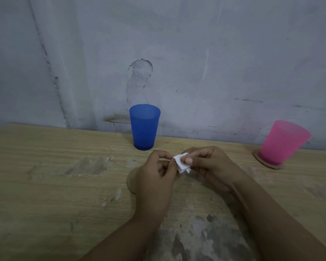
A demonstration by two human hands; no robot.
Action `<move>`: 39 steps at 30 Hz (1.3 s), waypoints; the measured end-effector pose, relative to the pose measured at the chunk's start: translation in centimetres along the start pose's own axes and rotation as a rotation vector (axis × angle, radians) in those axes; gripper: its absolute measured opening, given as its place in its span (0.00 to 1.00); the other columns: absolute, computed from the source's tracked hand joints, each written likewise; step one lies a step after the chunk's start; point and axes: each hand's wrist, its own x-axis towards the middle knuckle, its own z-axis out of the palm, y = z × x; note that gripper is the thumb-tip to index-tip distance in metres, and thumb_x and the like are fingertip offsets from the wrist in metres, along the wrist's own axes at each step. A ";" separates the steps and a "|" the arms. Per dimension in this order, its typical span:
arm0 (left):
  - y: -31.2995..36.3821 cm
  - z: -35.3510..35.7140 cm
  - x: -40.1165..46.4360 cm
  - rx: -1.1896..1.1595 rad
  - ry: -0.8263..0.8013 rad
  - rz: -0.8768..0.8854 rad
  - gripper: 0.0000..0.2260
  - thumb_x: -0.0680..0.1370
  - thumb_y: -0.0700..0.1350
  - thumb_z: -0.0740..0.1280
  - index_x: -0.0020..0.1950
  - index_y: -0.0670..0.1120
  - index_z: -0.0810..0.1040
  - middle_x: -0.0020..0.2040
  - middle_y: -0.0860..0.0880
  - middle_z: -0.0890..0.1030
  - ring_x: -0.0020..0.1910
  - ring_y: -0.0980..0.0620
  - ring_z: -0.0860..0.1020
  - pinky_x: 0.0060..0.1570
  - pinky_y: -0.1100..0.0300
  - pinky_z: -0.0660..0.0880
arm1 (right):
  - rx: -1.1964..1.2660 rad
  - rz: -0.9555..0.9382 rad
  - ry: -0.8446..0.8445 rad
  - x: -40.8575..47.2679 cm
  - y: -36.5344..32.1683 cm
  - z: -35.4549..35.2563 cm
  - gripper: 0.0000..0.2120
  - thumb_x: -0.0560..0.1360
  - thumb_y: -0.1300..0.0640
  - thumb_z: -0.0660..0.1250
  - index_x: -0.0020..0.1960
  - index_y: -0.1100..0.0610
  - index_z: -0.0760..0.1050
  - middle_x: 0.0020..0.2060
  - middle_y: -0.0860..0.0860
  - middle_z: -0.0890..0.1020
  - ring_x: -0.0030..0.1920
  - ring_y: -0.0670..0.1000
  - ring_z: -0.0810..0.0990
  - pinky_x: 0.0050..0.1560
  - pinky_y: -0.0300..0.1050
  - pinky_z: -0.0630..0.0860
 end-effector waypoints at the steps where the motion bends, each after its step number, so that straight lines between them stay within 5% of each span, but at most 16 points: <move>1: 0.0 0.0 0.0 0.004 0.003 0.006 0.04 0.76 0.42 0.67 0.46 0.52 0.76 0.36 0.58 0.84 0.34 0.60 0.82 0.33 0.66 0.78 | -0.046 -0.020 0.017 0.0 0.1 -0.1 0.07 0.65 0.62 0.73 0.43 0.62 0.83 0.46 0.57 0.84 0.48 0.58 0.82 0.51 0.49 0.78; 6: 0.1 0.1 0.0 -0.011 -0.002 -0.006 0.05 0.72 0.51 0.65 0.47 0.56 0.74 0.37 0.59 0.83 0.35 0.58 0.81 0.30 0.65 0.76 | -0.070 -0.080 0.068 0.3 0.3 -0.4 0.07 0.61 0.63 0.76 0.39 0.58 0.83 0.43 0.52 0.85 0.45 0.53 0.83 0.47 0.42 0.78; 10: -0.2 0.2 0.1 0.055 -0.013 0.029 0.08 0.74 0.43 0.71 0.44 0.56 0.75 0.38 0.64 0.82 0.39 0.67 0.80 0.35 0.74 0.73 | -0.025 -0.074 0.046 0.3 0.4 -0.4 0.09 0.61 0.63 0.76 0.41 0.60 0.83 0.44 0.54 0.84 0.45 0.54 0.83 0.46 0.41 0.78; 14: -0.3 0.1 0.1 0.030 0.018 0.050 0.07 0.73 0.42 0.72 0.46 0.52 0.77 0.36 0.60 0.82 0.39 0.66 0.80 0.35 0.75 0.73 | -0.028 -0.083 0.056 0.3 0.4 -0.3 0.09 0.63 0.65 0.74 0.43 0.59 0.83 0.45 0.53 0.84 0.46 0.53 0.83 0.45 0.40 0.78; 18: -0.1 0.2 0.0 0.006 -0.024 0.132 0.11 0.73 0.40 0.72 0.46 0.55 0.76 0.41 0.67 0.81 0.43 0.68 0.80 0.39 0.77 0.72 | -0.076 -0.119 0.127 0.3 0.1 -0.1 0.09 0.63 0.64 0.74 0.43 0.57 0.84 0.44 0.51 0.85 0.43 0.50 0.83 0.43 0.38 0.78; 22: -0.4 0.3 -0.1 0.192 -0.089 0.272 0.15 0.77 0.41 0.67 0.58 0.60 0.75 0.49 0.69 0.79 0.52 0.69 0.77 0.49 0.75 0.72 | -0.140 -0.126 0.154 0.2 -0.2 0.3 0.13 0.62 0.56 0.75 0.46 0.54 0.84 0.46 0.51 0.86 0.49 0.51 0.84 0.49 0.42 0.78; 25: -0.8 0.4 0.0 0.446 -0.110 0.413 0.16 0.78 0.43 0.64 0.66 0.55 0.74 0.57 0.61 0.78 0.56 0.69 0.71 0.57 0.75 0.67 | -0.189 -0.077 0.196 0.1 -0.4 0.4 0.14 0.65 0.49 0.69 0.47 0.53 0.84 0.47 0.53 0.86 0.52 0.55 0.83 0.56 0.52 0.76; 29: -1.3 0.6 -0.3 0.582 -0.120 0.403 0.21 0.78 0.48 0.61 0.71 0.57 0.61 0.62 0.55 0.74 0.58 0.61 0.71 0.54 0.61 0.74 | -0.197 -0.066 0.217 -0.2 -0.8 0.6 0.17 0.66 0.46 0.74 0.52 0.51 0.82 0.45 0.53 0.86 0.48 0.54 0.84 0.49 0.46 0.80; 35: -1.9 0.7 -0.5 0.578 -0.222 0.340 0.32 0.79 0.48 0.58 0.73 0.61 0.38 0.70 0.58 0.68 0.65 0.62 0.66 0.58 0.64 0.69 | -0.154 -0.063 0.300 -0.3 -0.6 0.5 0.09 0.65 0.56 0.75 0.45 0.55 0.83 0.36 0.55 0.86 0.37 0.51 0.84 0.37 0.38 0.78; 39: -1.8 0.6 -0.6 0.667 -0.314 0.401 0.30 0.78 0.47 0.57 0.76 0.53 0.45 0.69 0.56 0.68 0.62 0.59 0.69 0.60 0.62 0.71 | -0.130 -0.068 0.444 -0.2 -0.4 0.3 0.06 0.69 0.64 0.71 0.42 0.56 0.84 0.34 0.54 0.86 0.34 0.49 0.83 0.34 0.37 0.78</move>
